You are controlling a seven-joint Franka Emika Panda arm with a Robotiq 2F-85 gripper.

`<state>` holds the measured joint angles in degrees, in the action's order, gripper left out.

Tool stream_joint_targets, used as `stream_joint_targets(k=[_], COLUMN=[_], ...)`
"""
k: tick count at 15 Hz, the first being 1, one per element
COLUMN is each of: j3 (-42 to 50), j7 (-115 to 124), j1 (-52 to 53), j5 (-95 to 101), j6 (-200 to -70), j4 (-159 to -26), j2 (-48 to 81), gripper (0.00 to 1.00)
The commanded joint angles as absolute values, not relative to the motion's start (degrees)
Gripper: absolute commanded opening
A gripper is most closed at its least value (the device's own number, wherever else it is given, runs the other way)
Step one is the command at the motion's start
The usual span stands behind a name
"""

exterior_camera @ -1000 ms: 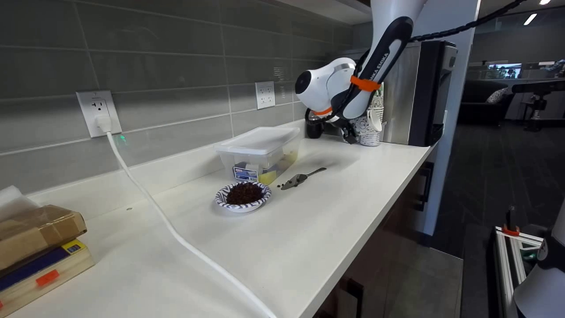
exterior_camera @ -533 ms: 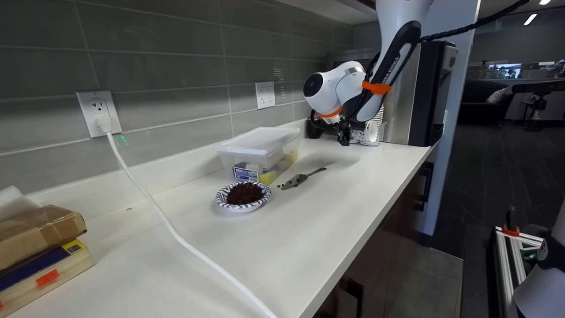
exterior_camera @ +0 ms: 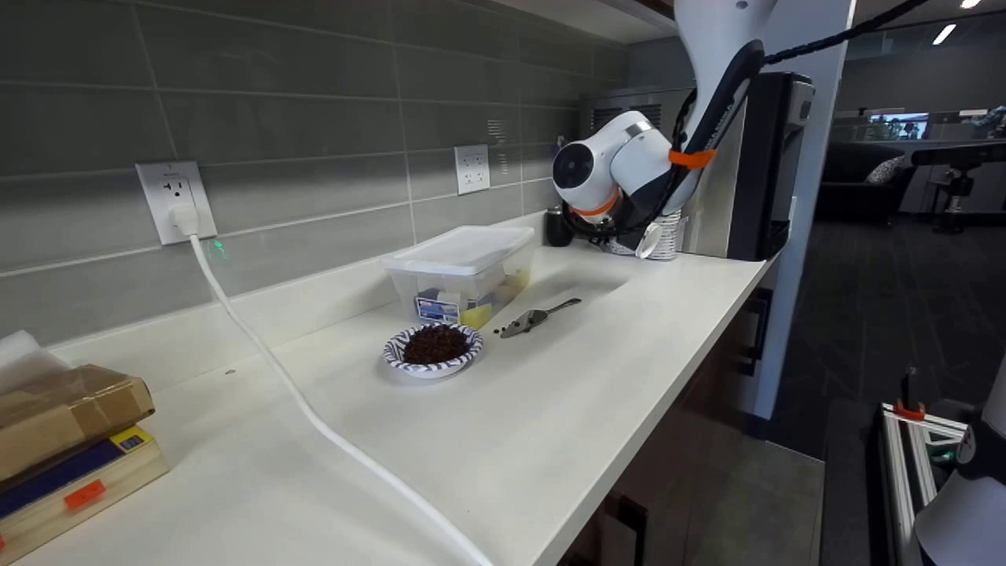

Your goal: Flip the two paper cups

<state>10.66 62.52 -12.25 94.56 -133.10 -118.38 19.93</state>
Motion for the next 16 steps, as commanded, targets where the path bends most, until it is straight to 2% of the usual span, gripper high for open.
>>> stream_joint_targets(k=[1, 16], j3=[10.4, 9.5], j7=[76.9, 121.5], j1=[-13.1, -16.6], j5=[100.0, 123.6], j6=[-133.5, -132.4], j4=[-119.9, -122.9], j2=[19.1, 19.0], gripper=[0.35, 0.35])
